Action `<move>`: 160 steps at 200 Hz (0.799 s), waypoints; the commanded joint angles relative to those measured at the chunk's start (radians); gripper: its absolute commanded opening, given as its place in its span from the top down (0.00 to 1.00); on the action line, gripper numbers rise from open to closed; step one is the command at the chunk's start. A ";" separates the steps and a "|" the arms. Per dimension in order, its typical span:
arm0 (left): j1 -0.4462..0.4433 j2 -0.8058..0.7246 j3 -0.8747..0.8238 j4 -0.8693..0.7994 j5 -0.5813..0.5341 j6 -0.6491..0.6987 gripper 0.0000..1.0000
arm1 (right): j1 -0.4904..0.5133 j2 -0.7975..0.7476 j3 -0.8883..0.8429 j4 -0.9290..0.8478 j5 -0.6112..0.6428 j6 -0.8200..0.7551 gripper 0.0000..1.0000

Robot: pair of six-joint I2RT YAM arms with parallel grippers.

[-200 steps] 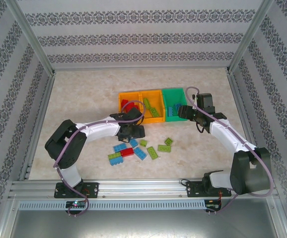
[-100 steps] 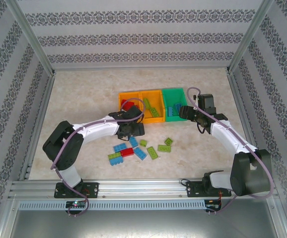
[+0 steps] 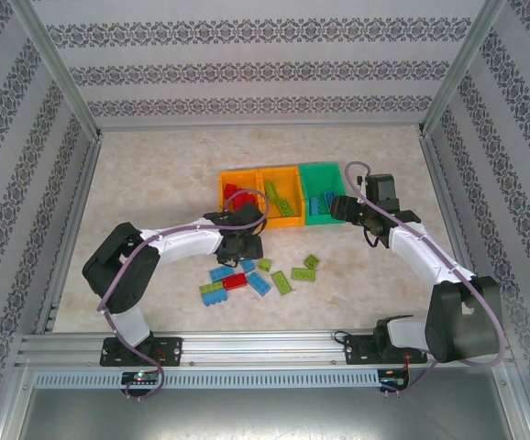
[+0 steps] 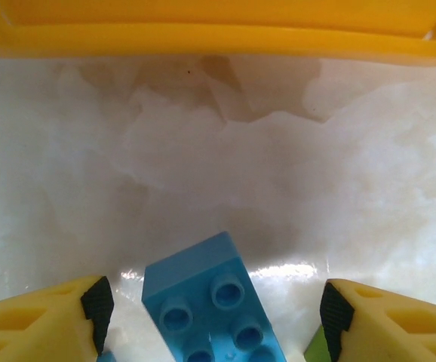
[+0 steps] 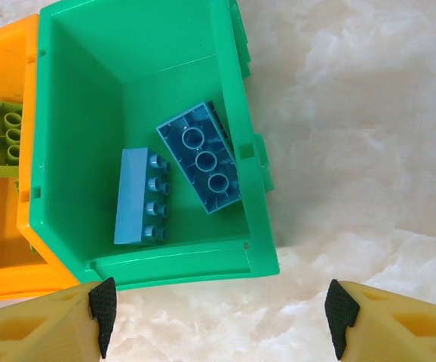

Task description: Sort the legos into containers by color

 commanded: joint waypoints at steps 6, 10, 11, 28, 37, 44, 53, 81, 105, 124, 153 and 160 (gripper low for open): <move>-0.012 0.035 0.032 -0.013 0.005 -0.002 0.29 | -0.019 -0.031 -0.023 0.005 0.019 -0.014 0.24; -0.012 0.039 0.035 -0.013 0.008 0.000 0.29 | -0.022 -0.033 -0.024 0.004 0.019 -0.013 0.24; -0.013 0.039 0.036 -0.013 0.008 0.000 0.30 | -0.023 -0.034 -0.024 0.004 0.018 -0.013 0.24; -0.012 0.050 0.045 -0.019 0.003 0.005 0.33 | -0.029 -0.036 -0.027 0.005 0.013 -0.010 0.24; -0.013 0.053 0.050 -0.021 0.002 0.010 0.38 | -0.032 -0.037 -0.027 0.005 0.011 -0.009 0.24; -0.013 0.055 0.054 -0.023 0.000 0.013 0.41 | -0.033 -0.037 -0.027 0.005 0.011 -0.009 0.24; -0.013 0.057 0.059 -0.025 -0.001 0.018 0.46 | -0.034 -0.039 -0.029 0.006 0.009 -0.009 0.24; -0.013 0.066 0.074 -0.029 -0.007 0.029 0.58 | -0.038 -0.043 -0.033 0.003 0.008 -0.007 0.23; -0.013 0.072 0.083 -0.034 -0.013 0.037 0.66 | -0.044 -0.052 -0.039 0.002 0.009 -0.007 0.23; -0.013 0.064 0.090 -0.041 -0.025 0.045 0.69 | -0.050 -0.054 -0.043 0.004 0.009 -0.005 0.23; -0.013 0.047 0.115 -0.057 -0.042 0.071 0.71 | -0.067 -0.050 -0.052 0.007 0.004 0.006 0.23; -0.012 0.042 0.129 -0.065 -0.049 0.081 0.71 | -0.069 -0.050 -0.056 0.008 0.000 0.008 0.23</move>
